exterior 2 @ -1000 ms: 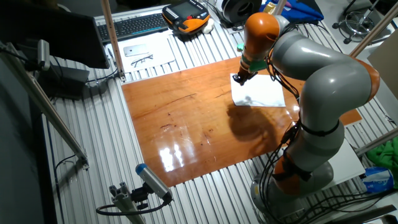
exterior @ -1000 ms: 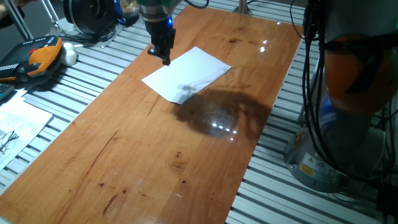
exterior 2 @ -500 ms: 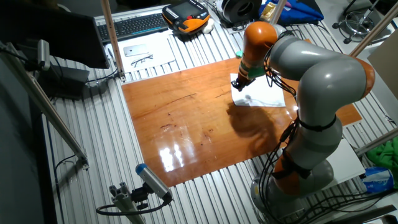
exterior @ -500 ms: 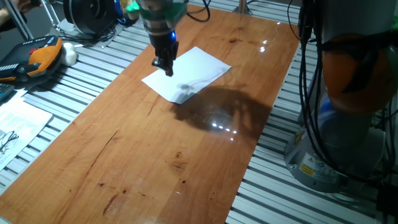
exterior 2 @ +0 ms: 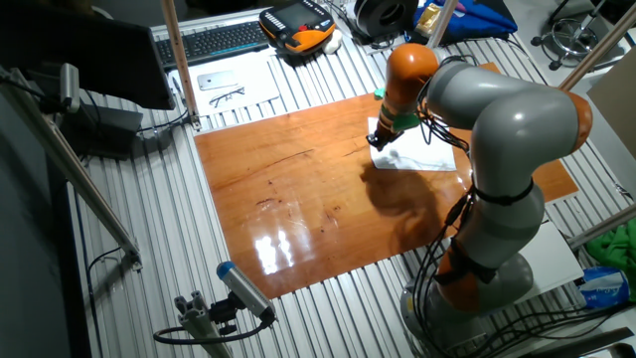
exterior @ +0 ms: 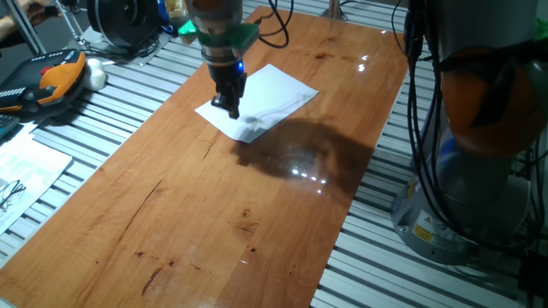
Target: Flip over and spread out the paper that is laid flat on the table
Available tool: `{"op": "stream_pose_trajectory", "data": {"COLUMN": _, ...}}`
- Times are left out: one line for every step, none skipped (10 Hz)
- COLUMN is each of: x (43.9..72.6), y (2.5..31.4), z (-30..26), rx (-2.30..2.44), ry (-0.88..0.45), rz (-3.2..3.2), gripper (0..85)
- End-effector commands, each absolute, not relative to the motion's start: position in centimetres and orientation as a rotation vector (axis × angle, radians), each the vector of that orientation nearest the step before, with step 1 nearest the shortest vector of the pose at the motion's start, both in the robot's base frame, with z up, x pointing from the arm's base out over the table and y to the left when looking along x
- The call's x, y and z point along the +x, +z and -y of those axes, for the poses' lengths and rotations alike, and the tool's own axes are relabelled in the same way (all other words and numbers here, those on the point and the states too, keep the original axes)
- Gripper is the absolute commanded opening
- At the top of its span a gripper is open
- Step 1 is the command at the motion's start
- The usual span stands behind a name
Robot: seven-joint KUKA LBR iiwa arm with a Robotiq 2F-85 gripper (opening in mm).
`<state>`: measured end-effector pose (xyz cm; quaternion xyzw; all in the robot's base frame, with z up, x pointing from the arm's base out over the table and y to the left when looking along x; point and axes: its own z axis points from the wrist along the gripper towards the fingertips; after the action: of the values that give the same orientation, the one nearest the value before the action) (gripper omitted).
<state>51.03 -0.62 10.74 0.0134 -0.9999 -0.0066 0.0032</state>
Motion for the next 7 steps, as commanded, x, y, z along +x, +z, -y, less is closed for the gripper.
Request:
{"op": "stream_pose_trajectory", "data": {"x": 51.0, "y": 10.2, "z": 0.6, "rx": 0.042, "ry": -0.022, "rz": 3.139, "gripper": 0.0}}
{"op": "stream_pose_trajectory", "data": {"x": 50.9, "y": 9.6, "z": 0.5, "rx": 0.039, "ry": -0.024, "rz": 3.140, "gripper": 0.0}}
{"op": "stream_pose_trajectory", "data": {"x": 50.9, "y": 9.1, "z": 0.4, "rx": 0.037, "ry": -0.024, "rz": 3.140, "gripper": 0.0}}
{"op": "stream_pose_trajectory", "data": {"x": 50.8, "y": 8.7, "z": 0.4, "rx": 0.039, "ry": -0.017, "rz": 3.139, "gripper": 0.0}}
{"op": "stream_pose_trajectory", "data": {"x": 50.8, "y": 8.4, "z": 0.4, "rx": 0.039, "ry": -0.015, "rz": 3.123, "gripper": 0.0}}
{"op": "stream_pose_trajectory", "data": {"x": 50.8, "y": 8.1, "z": 0.4, "rx": 0.037, "ry": -0.019, "rz": 3.119, "gripper": 0.0}}
{"op": "stream_pose_trajectory", "data": {"x": 50.9, "y": 7.7, "z": 0.5, "rx": 0.035, "ry": -0.019, "rz": 3.116, "gripper": 0.0}}
